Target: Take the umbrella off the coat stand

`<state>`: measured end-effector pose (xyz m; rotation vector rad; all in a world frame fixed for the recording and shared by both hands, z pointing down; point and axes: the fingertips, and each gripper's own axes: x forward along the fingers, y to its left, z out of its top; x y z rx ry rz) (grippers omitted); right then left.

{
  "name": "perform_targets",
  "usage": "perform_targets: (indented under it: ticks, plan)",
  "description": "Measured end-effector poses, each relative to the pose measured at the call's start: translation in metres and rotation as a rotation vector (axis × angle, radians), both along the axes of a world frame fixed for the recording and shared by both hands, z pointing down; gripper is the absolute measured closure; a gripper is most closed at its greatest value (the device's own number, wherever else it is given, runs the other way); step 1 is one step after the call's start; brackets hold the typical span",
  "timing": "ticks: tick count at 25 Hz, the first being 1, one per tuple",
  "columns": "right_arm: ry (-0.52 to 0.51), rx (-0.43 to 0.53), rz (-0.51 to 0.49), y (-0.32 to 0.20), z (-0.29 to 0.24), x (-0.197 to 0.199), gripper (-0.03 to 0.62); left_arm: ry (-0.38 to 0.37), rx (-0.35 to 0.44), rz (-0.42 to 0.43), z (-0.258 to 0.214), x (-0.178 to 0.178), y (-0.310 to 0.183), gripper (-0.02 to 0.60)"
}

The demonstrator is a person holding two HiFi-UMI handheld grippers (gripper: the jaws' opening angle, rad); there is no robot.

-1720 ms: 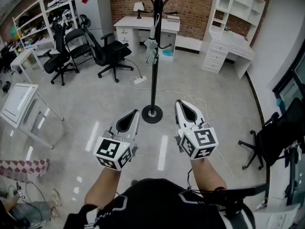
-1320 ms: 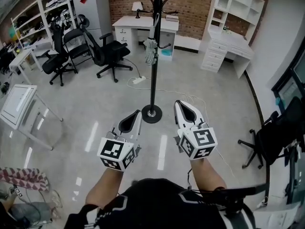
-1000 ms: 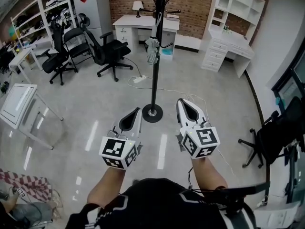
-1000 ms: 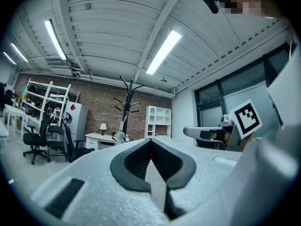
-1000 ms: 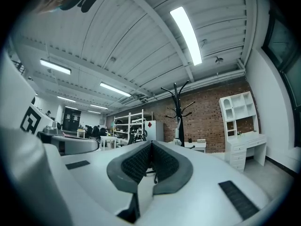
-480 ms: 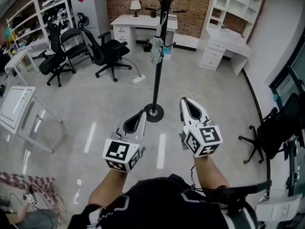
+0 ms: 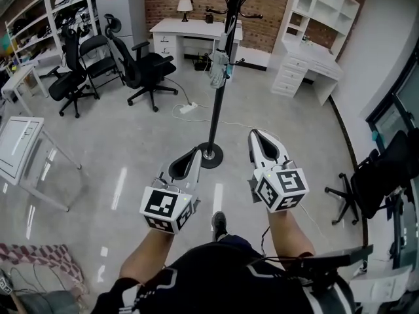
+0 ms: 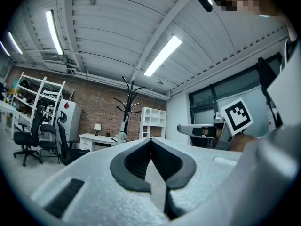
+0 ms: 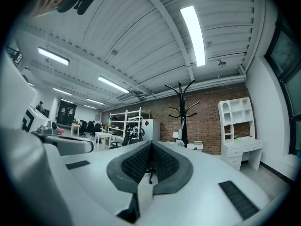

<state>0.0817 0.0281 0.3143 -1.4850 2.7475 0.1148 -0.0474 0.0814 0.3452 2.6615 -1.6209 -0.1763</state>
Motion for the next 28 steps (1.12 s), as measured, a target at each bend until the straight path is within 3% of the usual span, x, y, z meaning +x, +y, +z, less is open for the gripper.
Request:
perform_targets:
  ticks: [13, 28]
  plan:
    - [-0.038, 0.026, -0.016, -0.095, -0.01, -0.004, 0.591, -0.031, 0.03, -0.074, -0.016, -0.008, -0.079, 0.575]
    - [-0.046, 0.02, -0.086, -0.181, -0.013, 0.0, 0.591, -0.022, -0.013, -0.058, -0.016, 0.018, -0.18, 0.575]
